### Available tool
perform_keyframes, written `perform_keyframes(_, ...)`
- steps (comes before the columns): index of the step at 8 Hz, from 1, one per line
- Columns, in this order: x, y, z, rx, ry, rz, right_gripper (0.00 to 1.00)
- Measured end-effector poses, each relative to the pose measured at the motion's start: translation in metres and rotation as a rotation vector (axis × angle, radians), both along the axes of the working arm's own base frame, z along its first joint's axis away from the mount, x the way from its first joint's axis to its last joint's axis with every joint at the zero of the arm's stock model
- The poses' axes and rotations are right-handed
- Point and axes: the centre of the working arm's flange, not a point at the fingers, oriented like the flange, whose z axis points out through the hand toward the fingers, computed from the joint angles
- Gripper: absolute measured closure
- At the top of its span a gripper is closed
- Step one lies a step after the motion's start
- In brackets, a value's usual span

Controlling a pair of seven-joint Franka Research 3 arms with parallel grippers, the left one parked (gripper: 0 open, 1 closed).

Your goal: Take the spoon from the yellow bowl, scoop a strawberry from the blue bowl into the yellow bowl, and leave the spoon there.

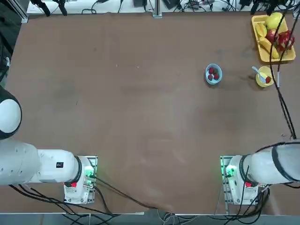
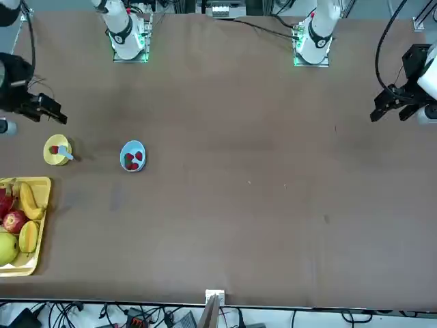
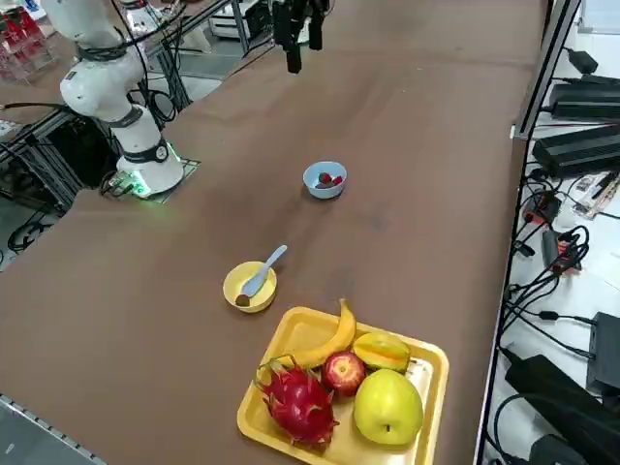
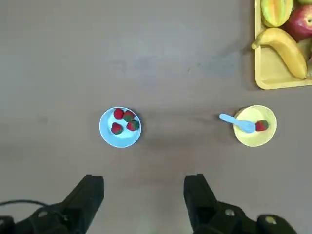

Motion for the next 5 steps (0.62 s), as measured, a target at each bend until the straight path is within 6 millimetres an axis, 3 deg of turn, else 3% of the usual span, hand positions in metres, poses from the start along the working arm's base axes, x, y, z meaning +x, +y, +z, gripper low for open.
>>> perform_keyframes(2, -0.014, -0.004, 0.011, 0.011, -0.029, -0.003, 0.00)
perform_keyframes(5, -0.015, 0.003, 0.021, 0.014, -0.078, 0.011, 0.00)
